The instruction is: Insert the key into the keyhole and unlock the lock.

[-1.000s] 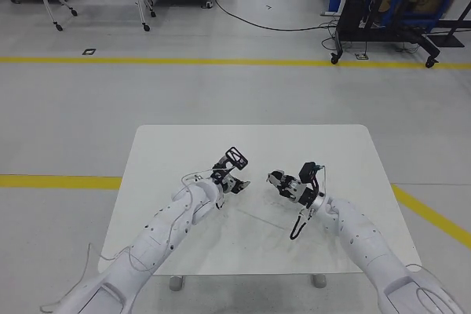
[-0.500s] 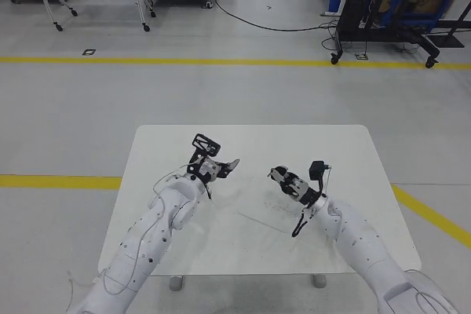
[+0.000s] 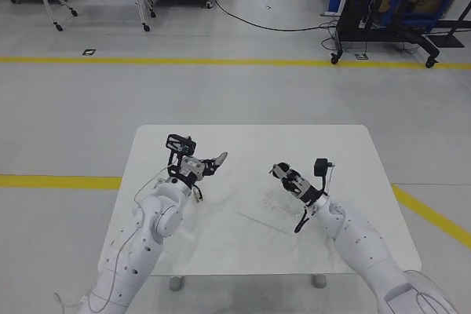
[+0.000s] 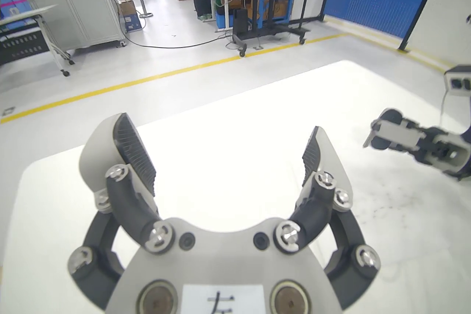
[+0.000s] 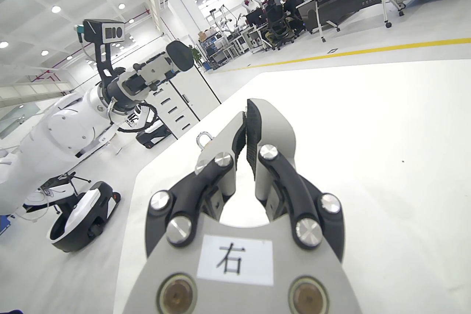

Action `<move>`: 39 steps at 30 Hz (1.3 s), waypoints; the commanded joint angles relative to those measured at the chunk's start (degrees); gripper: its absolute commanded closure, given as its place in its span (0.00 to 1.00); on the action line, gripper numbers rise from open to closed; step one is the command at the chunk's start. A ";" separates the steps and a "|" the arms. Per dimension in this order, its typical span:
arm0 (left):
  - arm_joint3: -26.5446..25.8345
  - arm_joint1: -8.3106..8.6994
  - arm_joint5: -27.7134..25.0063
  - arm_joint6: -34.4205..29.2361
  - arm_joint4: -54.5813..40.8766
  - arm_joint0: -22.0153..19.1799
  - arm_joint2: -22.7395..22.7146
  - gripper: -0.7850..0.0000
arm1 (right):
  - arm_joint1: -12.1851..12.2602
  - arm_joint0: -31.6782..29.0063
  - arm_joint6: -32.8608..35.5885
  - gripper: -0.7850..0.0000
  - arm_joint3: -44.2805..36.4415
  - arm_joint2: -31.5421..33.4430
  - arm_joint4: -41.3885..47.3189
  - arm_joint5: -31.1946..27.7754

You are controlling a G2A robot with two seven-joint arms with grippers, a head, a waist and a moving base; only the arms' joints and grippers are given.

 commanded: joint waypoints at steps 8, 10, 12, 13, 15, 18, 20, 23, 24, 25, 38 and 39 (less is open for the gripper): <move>-0.39 -0.78 -15.93 -9.38 -36.57 1.10 -0.98 0.00 | -2.31 -0.35 26.46 1.00 -4.82 -3.29 39.46 -0.05; 1.42 -0.99 -18.58 -16.00 -50.05 0.65 -0.56 0.00 | -2.29 -0.56 34.04 1.00 -6.52 -3.71 49.09 1.87; 4.79 -1.19 -18.99 -24.05 -62.55 -0.95 0.07 0.00 | -2.02 -0.60 42.78 1.00 -7.99 -3.52 58.68 4.64; 5.83 -1.27 -18.92 -26.30 -66.22 -1.50 0.29 0.00 | -1.92 -0.65 45.00 1.00 -8.25 -3.34 61.05 5.32; 10.18 -1.54 -18.26 -33.66 -76.97 -3.65 0.76 0.00 | -1.60 -0.78 52.05 1.00 -8.87 -2.65 68.02 6.96; 15.78 -1.71 -18.62 -40.57 -81.27 -6.64 1.61 0.54 | -1.28 -0.87 57.99 1.00 -8.53 -1.66 73.14 7.65; 17.91 -1.81 -19.56 -41.88 -80.15 -7.99 2.29 0.64 | -1.20 -0.89 60.08 1.00 -8.21 -1.31 74.69 7.71; 19.86 -2.10 -21.76 -41.61 -77.14 -9.47 3.70 0.60 | -1.25 -0.86 63.07 1.00 -7.72 -1.26 76.18 7.89; 20.18 -2.17 -22.27 -41.21 -76.05 -9.72 4.08 0.57 | -1.30 -0.79 63.89 1.00 -7.56 -1.45 76.20 8.15; 20.38 -2.21 -22.55 -40.86 -75.32 -9.88 4.30 0.57 | -1.34 -0.71 64.30 1.00 -7.45 -1.52 76.25 8.29; 20.10 -2.61 -23.44 -30.47 -57.08 -10.21 7.80 0.63 | -2.16 0.13 65.90 1.00 -6.33 -2.92 73.75 9.00; 20.08 -2.61 -23.37 -30.40 -56.66 -10.20 7.91 0.65 | -2.21 0.16 65.87 1.00 -6.27 -2.94 73.63 9.11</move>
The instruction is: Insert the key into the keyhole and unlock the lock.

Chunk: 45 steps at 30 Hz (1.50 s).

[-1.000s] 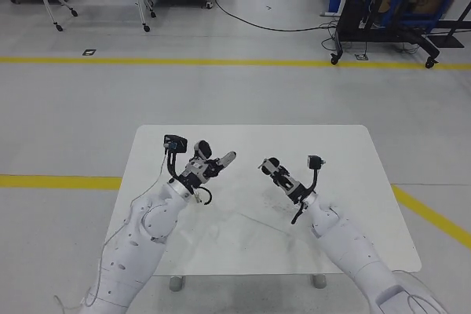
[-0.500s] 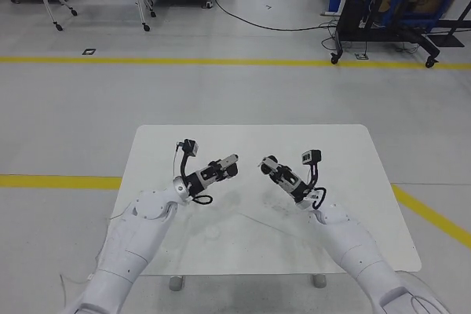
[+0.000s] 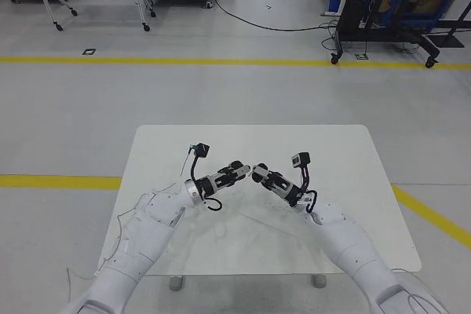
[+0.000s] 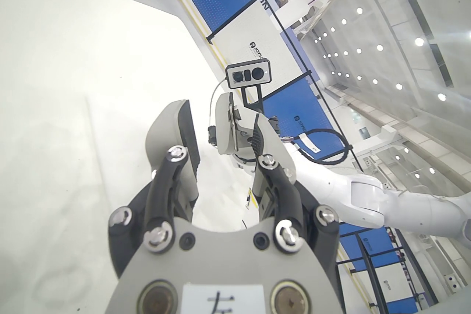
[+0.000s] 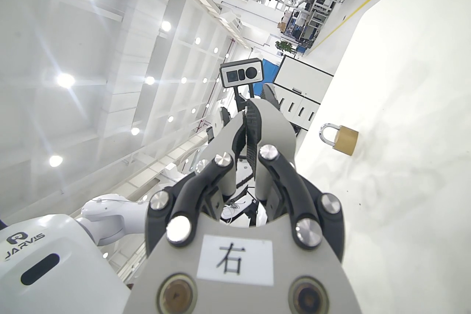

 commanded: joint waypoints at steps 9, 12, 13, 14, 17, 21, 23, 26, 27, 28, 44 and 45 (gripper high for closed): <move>-0.40 -0.03 -0.60 -0.71 -0.36 0.33 0.62 0.92 | -0.50 0.50 -1.72 1.00 1.18 -0.12 -1.59 0.56; -0.35 -0.02 -0.50 -1.09 -0.61 0.31 0.71 0.91 | -0.67 0.72 -2.47 1.00 1.70 -0.09 -1.98 0.56; -0.33 -0.02 -0.52 -1.23 -0.73 0.31 0.76 0.92 | -0.73 0.76 -2.64 1.00 1.84 -0.09 -2.09 0.55; -0.32 -0.03 -0.53 -1.33 -0.81 0.30 0.82 0.92 | -0.78 0.82 -2.70 1.00 1.94 -0.10 -2.14 0.59; -0.23 -0.04 -0.38 -1.60 -0.84 0.22 0.99 0.91 | -0.92 0.95 -2.79 1.00 2.29 -0.08 -2.31 0.61; -0.14 -0.05 -0.38 -1.73 -0.85 0.14 1.15 0.92 | -1.10 1.08 -2.73 1.00 2.67 0.01 -2.15 0.81; -0.10 -0.05 -0.39 -1.78 -0.82 0.10 1.23 0.91 | -1.18 1.15 -2.76 1.00 2.87 0.06 -2.08 0.83; 0.03 -0.02 -0.24 -1.82 -0.20 -0.06 1.33 0.87 | -1.29 1.26 -2.68 1.00 3.14 0.18 -1.98 0.85; 0.08 -0.01 -0.12 -1.71 0.17 -0.10 1.37 0.87 | -1.32 1.29 -2.64 1.00 3.26 0.22 -2.01 0.83; 0.15 -0.01 0.03 -1.58 0.53 -0.15 1.41 0.86 | -1.35 1.33 -2.63 1.00 3.38 0.27 -2.06 0.85; 0.29 0.10 1.54 3.29 2.94 -0.05 0.49 1.00 | -1.64 1.37 -2.21 1.00 4.00 1.14 -2.29 0.76; 0.26 0.10 1.71 3.54 3.07 0.00 0.47 1.00 | -1.64 1.34 -2.09 1.00 3.95 1.22 -2.23 0.76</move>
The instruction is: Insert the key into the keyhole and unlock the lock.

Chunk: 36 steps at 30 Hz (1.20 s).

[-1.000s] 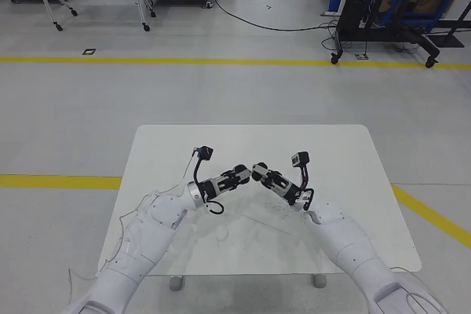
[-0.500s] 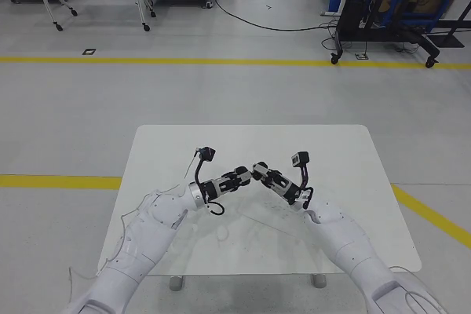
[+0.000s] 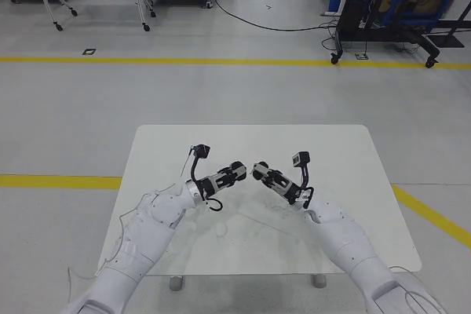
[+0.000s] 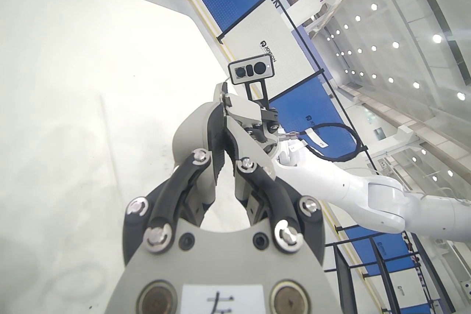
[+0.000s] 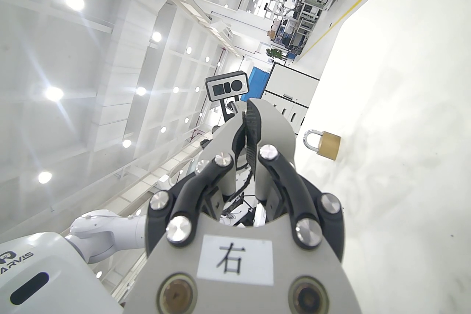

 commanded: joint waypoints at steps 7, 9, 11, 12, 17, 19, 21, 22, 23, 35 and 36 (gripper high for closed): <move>0.01 -0.06 -0.68 -1.92 -2.80 0.14 0.04 0.66 | -0.01 -0.19 0.59 1.00 -0.19 0.65 0.41 0.28; 0.15 -0.05 -0.99 -3.17 -3.54 0.02 0.14 0.58 | -0.03 -0.21 0.66 1.00 -0.21 0.77 0.37 0.32; 0.29 -0.05 -1.12 -4.00 -4.17 -0.08 0.22 0.62 | -0.06 -0.24 0.72 1.00 -0.23 0.85 0.37 0.50; 0.38 -0.05 -1.15 -4.15 -4.31 -0.14 0.23 0.64 | -0.07 -0.24 0.74 1.00 -0.23 0.89 0.35 0.53; 0.68 -0.09 -1.29 -4.92 -4.90 -0.31 0.46 0.65 | -0.16 -0.24 0.90 1.00 -0.19 1.04 0.15 0.58; 0.87 -0.15 -1.20 -5.63 -5.62 -0.40 0.70 0.65 | -0.20 -0.25 0.95 1.00 -0.15 1.10 0.15 0.67; 1.22 -0.24 -1.07 -6.11 -5.89 -0.69 1.02 0.67 | -0.25 -0.26 1.07 1.00 -0.20 1.10 0.13 0.74; 1.43 -0.31 -0.96 -6.25 -5.92 -0.84 1.24 0.69 | -0.28 -0.27 1.13 1.00 -0.17 1.12 0.17 0.78; 1.63 -0.38 -0.89 -6.32 -5.80 -1.03 1.48 0.70 | -0.31 -0.26 1.17 1.00 -0.15 1.13 0.21 0.87; 2.66 -0.64 -1.07 -3.51 -3.82 -1.59 1.95 1.00 | -0.55 -0.21 2.05 1.00 0.13 1.35 0.12 0.58; 2.56 -0.64 -0.96 -3.27 -3.68 -1.51 1.93 1.00 | -0.56 -0.21 2.15 1.00 0.15 1.38 0.14 0.57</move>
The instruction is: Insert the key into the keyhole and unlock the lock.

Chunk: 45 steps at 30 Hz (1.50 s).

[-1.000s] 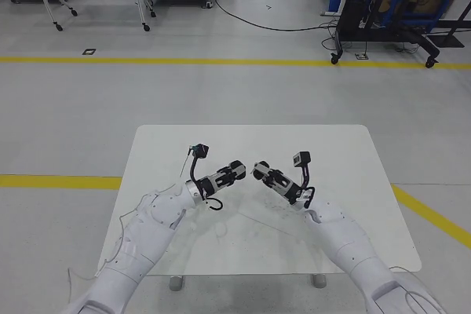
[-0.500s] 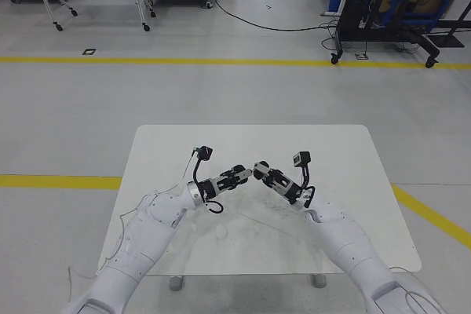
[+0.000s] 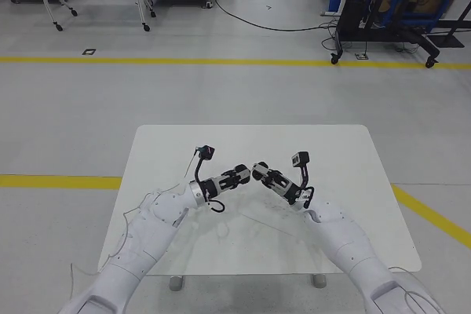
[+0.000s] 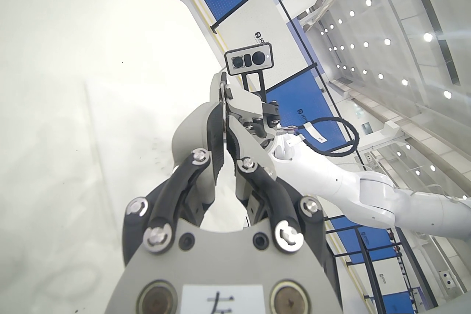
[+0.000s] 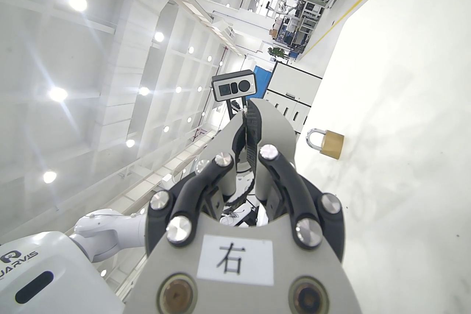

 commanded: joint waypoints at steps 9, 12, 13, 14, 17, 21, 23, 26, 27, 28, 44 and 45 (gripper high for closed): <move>-0.51 -0.01 0.23 0.28 0.41 0.39 0.10 1.00 | -0.06 -0.23 1.52 1.00 -0.36 0.39 0.75 -0.03; -0.66 0.01 -0.27 1.02 0.37 0.54 -0.14 1.00 | -0.04 -0.34 2.08 1.00 -0.53 0.54 0.92 0.15; -0.76 0.02 -0.42 1.25 0.31 0.61 -0.24 1.00 | -0.03 -0.35 2.27 1.00 -0.58 0.59 0.92 0.21; -0.79 0.04 -0.51 1.50 0.21 0.69 -0.38 1.00 | -0.02 -0.37 2.38 1.00 -0.61 0.64 0.93 0.24; -0.89 0.07 -0.46 1.89 0.16 0.85 -0.60 1.00 | -0.02 -0.44 2.57 1.00 -0.74 0.68 0.66 0.34; -0.99 0.09 -0.19 1.94 0.32 0.88 -0.68 1.00 | -0.03 -0.57 2.63 1.00 -1.06 0.73 0.32 0.34; -1.01 0.10 -0.13 1.96 0.43 0.87 -0.72 1.00 | -0.02 -0.61 2.64 1.00 -1.12 0.77 0.14 0.53; -1.01 0.11 -0.07 1.99 0.68 0.85 -0.75 1.00 | -0.02 -0.68 2.60 1.00 -1.29 0.88 0.00 0.66; -1.00 0.11 -0.07 1.92 0.70 0.83 -0.74 1.00 | -0.02 -0.72 2.59 0.88 -1.36 0.91 -0.04 0.69; -0.94 0.11 0.06 1.86 0.76 0.80 -0.73 1.00 | -0.01 -0.76 2.58 0.79 -1.43 0.95 -0.07 0.72; -0.88 0.15 -0.28 4.55 0.20 1.10 -1.86 1.00 | 0.00 -1.18 2.15 0.00 -1.98 1.64 0.64 1.33; -0.88 0.15 -0.28 4.55 0.20 1.10 -1.86 1.00 | 0.00 -1.18 2.15 0.00 -1.98 1.64 0.64 1.33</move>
